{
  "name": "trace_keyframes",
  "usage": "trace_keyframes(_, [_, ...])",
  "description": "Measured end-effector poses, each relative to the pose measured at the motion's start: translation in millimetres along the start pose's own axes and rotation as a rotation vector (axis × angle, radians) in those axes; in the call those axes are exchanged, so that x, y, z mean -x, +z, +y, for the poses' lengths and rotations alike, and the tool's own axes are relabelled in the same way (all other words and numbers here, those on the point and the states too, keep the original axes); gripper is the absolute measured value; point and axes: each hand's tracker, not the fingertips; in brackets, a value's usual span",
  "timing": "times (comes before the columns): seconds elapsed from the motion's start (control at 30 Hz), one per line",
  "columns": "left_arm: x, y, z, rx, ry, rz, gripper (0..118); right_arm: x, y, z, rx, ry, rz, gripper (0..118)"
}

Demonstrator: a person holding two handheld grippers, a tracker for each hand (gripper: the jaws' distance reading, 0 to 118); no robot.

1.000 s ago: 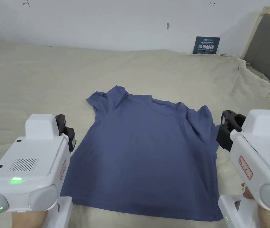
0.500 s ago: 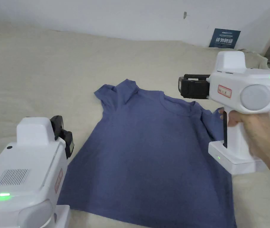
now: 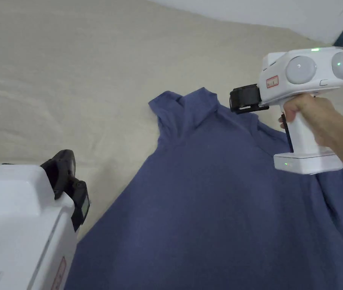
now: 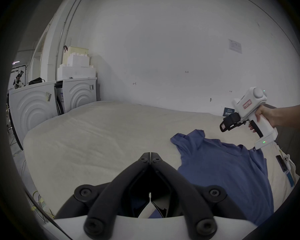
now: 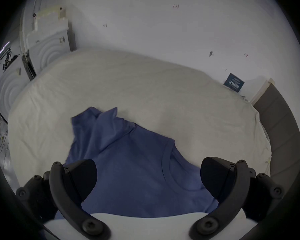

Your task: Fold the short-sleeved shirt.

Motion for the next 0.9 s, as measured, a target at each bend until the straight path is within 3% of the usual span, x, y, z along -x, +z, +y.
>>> trace_keyframes(0.2, [-2,-32,-18,0.040,0.005,0.018,0,6,-79,20,0.075,-0.021,0.010,105])
trace_keyframes(0.47, [-6,-56,-43,0.098,0.026,0.032,0,7,-137,30,0.104,0.037,0.002,91])
trace_keyframes(0.53, [-7,-59,-47,0.111,0.027,0.027,0,7,-142,32,0.114,0.036,0.035,74])
trace_keyframes(0.6, [-8,-61,-51,0.121,0.021,0.025,0,9,-146,33,0.122,0.041,0.086,46])
trace_keyframes(0.7, [-6,-62,-53,0.141,0.024,0.022,0,20,-149,33,0.131,0.072,0.115,38])
trace_keyframes(0.77, [-4,-61,-52,0.143,0.038,0.029,0,21,-147,36,0.141,0.078,0.130,22])
trace_keyframes(0.8, [-2,-60,-51,0.144,0.043,0.024,6,21,-146,37,0.144,0.065,0.140,5])
trace_keyframes(0.83, [0,-59,-48,0.148,0.051,0.028,16,22,-144,36,0.140,0.046,0.134,3])
trace_keyframes(0.87, [3,-59,-45,0.159,0.059,0.028,34,22,-142,35,0.137,0.035,0.126,3])
trace_keyframes(0.9, [5,-59,-42,0.179,0.067,0.034,70,24,-139,35,0.131,0.035,0.120,3])
